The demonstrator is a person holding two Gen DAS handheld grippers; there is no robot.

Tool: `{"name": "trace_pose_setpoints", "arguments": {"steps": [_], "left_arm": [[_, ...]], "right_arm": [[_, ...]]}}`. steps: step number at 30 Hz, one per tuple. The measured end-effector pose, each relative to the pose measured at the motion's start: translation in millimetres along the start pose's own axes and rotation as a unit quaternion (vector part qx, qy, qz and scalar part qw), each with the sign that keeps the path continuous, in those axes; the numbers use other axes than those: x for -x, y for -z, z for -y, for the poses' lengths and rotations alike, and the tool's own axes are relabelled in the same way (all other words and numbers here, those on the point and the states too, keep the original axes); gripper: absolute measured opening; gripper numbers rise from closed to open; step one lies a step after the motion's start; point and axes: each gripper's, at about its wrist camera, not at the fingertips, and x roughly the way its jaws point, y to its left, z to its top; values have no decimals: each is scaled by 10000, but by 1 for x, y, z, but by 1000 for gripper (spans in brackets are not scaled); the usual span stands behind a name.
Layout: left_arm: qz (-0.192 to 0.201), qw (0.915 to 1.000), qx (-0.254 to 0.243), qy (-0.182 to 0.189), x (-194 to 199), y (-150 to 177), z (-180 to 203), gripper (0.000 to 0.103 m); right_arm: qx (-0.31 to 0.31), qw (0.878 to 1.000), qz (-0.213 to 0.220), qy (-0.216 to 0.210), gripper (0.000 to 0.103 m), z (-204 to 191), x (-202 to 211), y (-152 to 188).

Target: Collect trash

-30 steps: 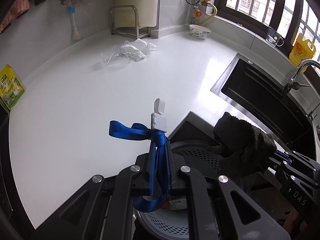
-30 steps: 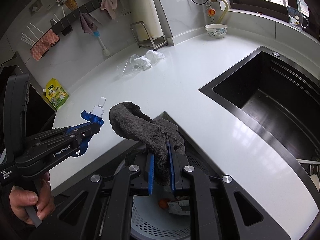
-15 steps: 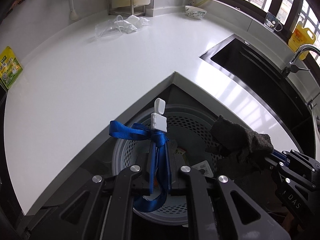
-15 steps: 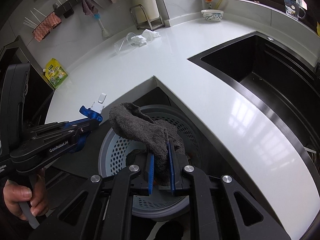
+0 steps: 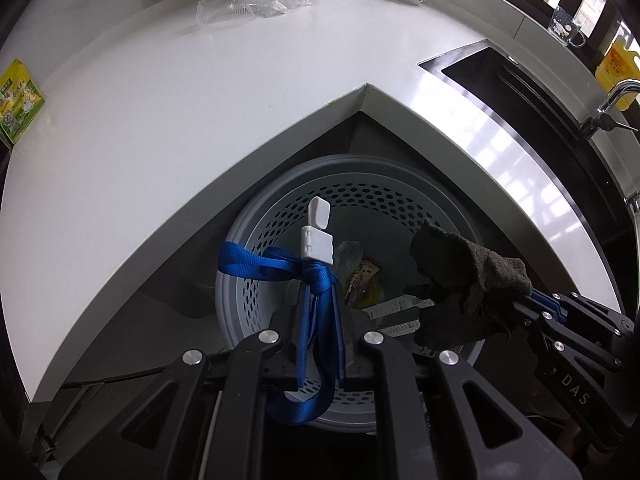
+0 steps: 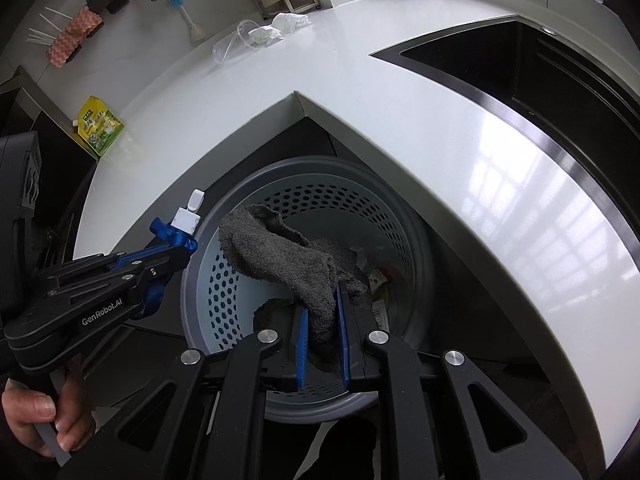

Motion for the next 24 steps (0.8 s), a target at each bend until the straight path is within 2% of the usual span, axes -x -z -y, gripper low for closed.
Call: {"name": "trace_pose_setpoints", "arguments": {"steps": [5, 6, 8, 9, 10, 11, 17, 24], "left_arm": [[-24, 10000, 78, -47, 2, 4, -6, 15], [-5, 9999, 71, -84, 4, 4, -7, 17], [53, 9999, 61, -144, 7, 2, -7, 34], [96, 9998, 74, -171, 10, 2, -8, 39], [147, 9997, 94, -193, 14, 1, -10, 51], [206, 9995, 113, -209, 17, 1, -11, 57], [327, 9989, 123, -314, 30, -4, -16, 63], [386, 9985, 142, -364, 42, -8, -20, 64]], "right_arm": [[32, 10000, -45, -5, 14, -2, -5, 0], [16, 10000, -56, -18, 17, -2, -5, -1], [-10, 10000, -28, -20, 25, -2, -4, -1], [-13, 10000, 4, -8, 33, -2, -3, -1], [-11, 10000, 37, -2, 39, -2, -1, -1], [-4, 10000, 71, -3, 41, -2, 1, -1], [-50, 9997, 219, -57, 46, -1, 13, -4], [-63, 9993, 328, -147, 49, -2, 24, -7]]}}
